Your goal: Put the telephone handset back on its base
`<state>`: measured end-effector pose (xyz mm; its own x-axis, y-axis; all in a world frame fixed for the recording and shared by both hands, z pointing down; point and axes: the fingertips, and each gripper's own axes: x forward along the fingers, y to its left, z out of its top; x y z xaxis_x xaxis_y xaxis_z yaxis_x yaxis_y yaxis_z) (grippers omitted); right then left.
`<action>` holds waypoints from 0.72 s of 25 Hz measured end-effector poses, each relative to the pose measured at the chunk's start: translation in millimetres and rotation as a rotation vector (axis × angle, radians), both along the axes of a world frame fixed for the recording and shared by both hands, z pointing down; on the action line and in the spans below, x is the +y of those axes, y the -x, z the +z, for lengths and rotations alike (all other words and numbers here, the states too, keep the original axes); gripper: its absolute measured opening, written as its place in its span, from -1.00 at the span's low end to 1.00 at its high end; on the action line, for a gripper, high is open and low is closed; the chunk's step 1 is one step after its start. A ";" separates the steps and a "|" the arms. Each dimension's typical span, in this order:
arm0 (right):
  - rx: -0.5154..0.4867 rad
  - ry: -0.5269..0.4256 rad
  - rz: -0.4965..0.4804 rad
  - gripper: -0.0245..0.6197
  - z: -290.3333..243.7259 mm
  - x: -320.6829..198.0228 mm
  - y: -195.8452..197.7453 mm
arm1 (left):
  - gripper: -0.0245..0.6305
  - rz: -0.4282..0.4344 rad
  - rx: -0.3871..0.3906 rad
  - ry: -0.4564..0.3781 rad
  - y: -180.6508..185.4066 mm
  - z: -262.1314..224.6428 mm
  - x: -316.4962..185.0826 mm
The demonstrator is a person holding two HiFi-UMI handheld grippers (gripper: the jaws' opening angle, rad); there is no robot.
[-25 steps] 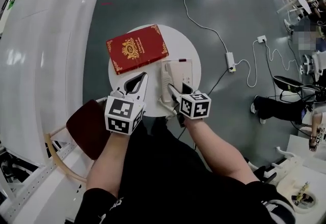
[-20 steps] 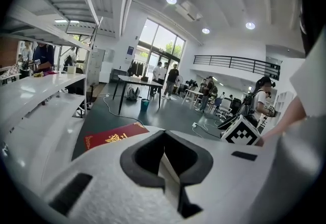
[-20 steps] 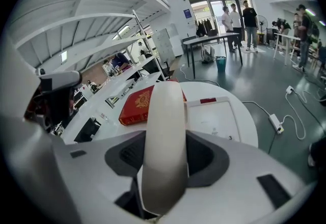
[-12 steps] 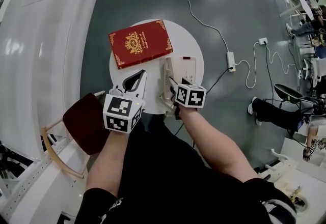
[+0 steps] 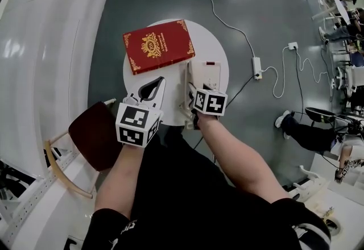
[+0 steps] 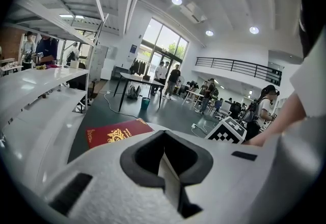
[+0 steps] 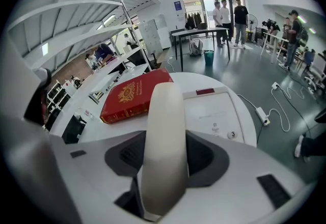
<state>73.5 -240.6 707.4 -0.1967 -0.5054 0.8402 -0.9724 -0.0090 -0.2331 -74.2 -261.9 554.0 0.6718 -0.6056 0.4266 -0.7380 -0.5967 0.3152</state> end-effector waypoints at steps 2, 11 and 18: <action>0.003 0.008 0.001 -0.26 1.7 1.4 0.4 | -0.89 0.000 0.005 0.005 1.3 1.8 -0.4; 0.033 0.027 -0.008 -0.26 7.3 1.9 2.2 | -0.89 0.016 0.016 0.019 0.8 5.4 -3.1; 0.043 0.056 0.013 -0.26 17.1 6.9 2.2 | -0.89 0.028 0.022 0.033 4.7 9.0 -6.5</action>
<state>71.2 -233.7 724.6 -0.1537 -0.4600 0.8745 -0.9812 -0.0338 -0.1902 -78.9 -268.4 563.0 0.6973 -0.5726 0.4312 -0.7142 -0.6057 0.3507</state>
